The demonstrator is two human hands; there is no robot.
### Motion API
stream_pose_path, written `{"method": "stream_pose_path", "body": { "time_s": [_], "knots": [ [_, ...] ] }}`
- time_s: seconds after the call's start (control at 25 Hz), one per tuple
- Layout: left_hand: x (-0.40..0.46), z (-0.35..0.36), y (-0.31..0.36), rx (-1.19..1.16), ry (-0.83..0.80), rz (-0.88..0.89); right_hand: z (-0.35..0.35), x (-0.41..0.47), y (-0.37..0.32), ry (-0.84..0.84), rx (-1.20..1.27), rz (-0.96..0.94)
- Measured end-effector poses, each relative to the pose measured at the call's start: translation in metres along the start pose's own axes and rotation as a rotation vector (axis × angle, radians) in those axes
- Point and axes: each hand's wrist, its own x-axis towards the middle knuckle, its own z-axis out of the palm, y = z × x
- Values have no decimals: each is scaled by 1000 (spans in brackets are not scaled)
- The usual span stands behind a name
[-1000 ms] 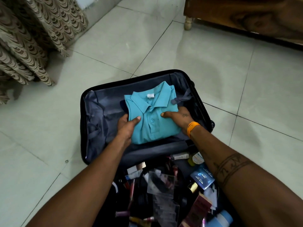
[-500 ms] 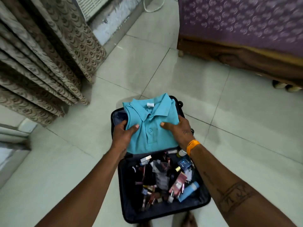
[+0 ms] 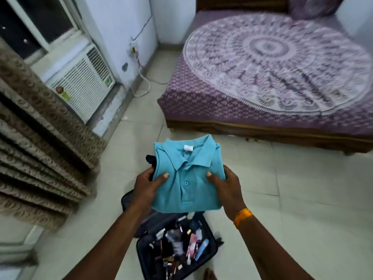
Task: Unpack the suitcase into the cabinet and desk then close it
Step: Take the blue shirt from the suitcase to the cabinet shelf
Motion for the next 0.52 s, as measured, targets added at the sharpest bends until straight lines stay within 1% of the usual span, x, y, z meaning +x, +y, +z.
{"method": "stream_pose_path", "body": {
  "time_s": [0.16, 0.32, 0.52],
  "knots": [
    [-37, 67, 69, 11, -218, 103, -69, -56, -64, 199, 46, -86],
    [-70, 135, 103, 25, -449, 181, -130, -129, -96, 415, 123, -145],
    [-150, 231, 113, 64, -883, 242, -205, -258, -106, 725, 231, -180]
  ]
}}
